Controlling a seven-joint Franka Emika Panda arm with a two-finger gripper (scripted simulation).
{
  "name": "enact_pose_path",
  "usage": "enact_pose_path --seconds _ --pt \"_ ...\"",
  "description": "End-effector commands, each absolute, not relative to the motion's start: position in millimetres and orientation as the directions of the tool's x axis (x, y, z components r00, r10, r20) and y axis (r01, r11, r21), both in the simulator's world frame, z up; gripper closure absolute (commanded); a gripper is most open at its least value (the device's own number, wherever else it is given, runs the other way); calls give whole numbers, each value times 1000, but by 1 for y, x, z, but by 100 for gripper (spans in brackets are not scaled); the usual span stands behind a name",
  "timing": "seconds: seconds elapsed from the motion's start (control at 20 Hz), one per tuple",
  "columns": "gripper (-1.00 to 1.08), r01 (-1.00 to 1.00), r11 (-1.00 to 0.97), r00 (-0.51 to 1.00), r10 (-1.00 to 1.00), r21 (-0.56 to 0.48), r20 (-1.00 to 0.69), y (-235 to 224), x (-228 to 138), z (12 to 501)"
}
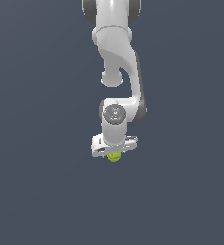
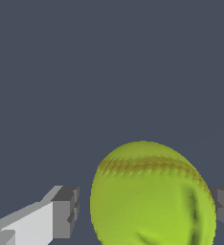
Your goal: Pick up the object and move it to a goal position.
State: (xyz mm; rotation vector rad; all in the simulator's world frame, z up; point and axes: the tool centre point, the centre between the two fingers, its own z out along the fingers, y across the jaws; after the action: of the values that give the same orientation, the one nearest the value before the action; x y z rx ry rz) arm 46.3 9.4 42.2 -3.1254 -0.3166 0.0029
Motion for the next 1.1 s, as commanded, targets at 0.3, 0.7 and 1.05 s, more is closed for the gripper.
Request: enact_pose_path --seconds 0.3,0.7,1.05 --pt "108 201 -980 980 201 0 0 9 48 41" --pt "108 200 -980 980 200 0 -1 8 47 44" --pt "108 200 -980 980 200 0 -1 -4 44 70"
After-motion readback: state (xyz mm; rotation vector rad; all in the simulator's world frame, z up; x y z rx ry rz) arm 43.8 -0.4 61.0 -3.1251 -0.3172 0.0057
